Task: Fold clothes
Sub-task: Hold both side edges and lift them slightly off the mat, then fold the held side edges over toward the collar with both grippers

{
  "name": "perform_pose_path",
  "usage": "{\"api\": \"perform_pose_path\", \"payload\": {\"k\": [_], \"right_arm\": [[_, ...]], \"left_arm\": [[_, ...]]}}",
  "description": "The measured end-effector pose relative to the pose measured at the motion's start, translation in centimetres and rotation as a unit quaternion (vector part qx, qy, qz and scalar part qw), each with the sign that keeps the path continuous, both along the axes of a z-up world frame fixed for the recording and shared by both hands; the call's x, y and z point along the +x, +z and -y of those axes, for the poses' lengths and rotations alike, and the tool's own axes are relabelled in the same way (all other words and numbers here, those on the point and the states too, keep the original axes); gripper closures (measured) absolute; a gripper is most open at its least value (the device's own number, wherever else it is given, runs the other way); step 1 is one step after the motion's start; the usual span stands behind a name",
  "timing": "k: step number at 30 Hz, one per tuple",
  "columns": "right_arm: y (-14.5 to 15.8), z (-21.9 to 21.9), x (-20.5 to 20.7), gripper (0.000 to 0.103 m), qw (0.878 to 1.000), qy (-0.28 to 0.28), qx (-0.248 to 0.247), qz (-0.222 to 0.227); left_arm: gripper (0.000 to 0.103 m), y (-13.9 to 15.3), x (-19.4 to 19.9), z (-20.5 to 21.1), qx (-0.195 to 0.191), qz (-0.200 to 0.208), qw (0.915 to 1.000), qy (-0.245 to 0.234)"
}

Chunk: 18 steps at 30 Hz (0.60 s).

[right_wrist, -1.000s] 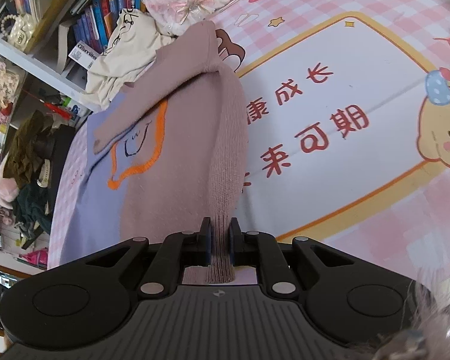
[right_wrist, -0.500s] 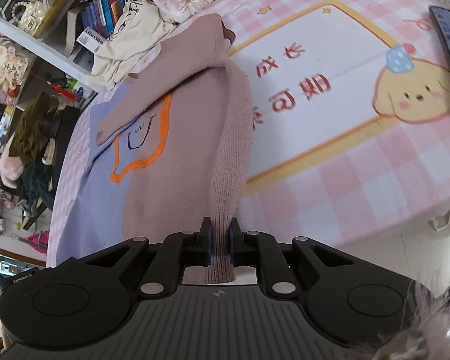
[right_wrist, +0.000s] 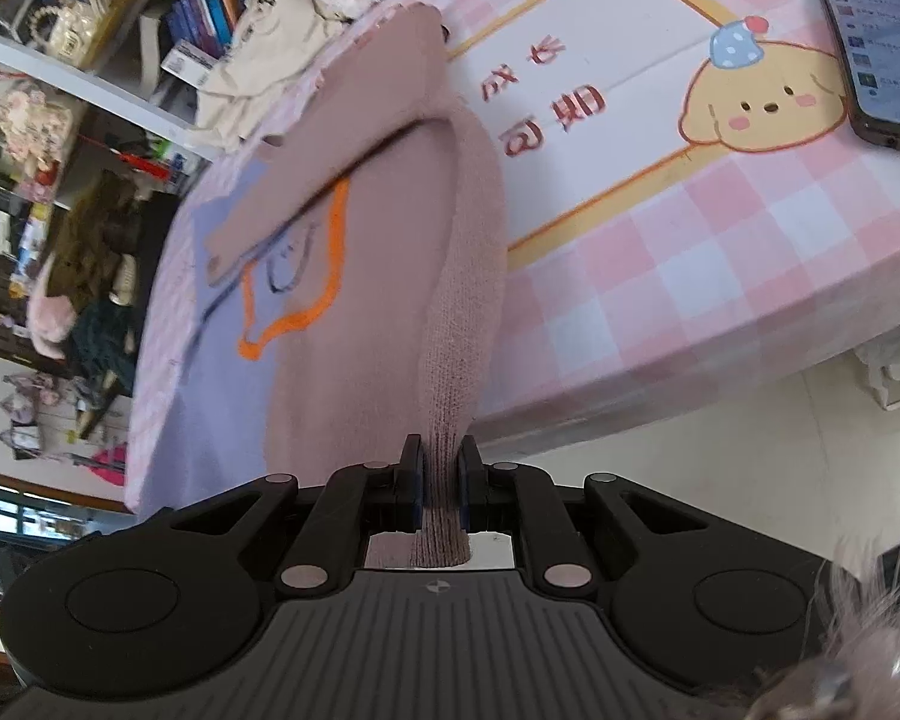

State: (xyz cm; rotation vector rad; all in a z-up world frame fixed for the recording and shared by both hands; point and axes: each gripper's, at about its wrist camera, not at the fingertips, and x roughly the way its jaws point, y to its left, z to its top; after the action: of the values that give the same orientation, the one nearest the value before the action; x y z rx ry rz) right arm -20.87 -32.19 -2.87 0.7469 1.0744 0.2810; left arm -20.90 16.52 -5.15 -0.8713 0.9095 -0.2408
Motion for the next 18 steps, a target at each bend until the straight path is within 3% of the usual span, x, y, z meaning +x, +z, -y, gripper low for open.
{"api": "perform_pose_path", "payload": {"k": [6, 13, 18], "right_arm": [[2.2, 1.4, 1.8, 0.093, 0.996, -0.017, 0.079, 0.032], [4.6, 2.6, 6.5, 0.093, 0.984, -0.059, 0.148, 0.079], [6.1, 2.7, 10.5, 0.093, 0.978, -0.081, 0.157, 0.111]], "left_arm": [[0.099, 2.1, 1.9, -0.1, -0.064, 0.048, 0.9964, 0.026], [0.099, 4.2, 6.7, -0.7, -0.093, 0.096, 0.9906, 0.029], [0.099, 5.5, 10.4, -1.2, -0.109, 0.123, 0.9860, 0.029]]}}
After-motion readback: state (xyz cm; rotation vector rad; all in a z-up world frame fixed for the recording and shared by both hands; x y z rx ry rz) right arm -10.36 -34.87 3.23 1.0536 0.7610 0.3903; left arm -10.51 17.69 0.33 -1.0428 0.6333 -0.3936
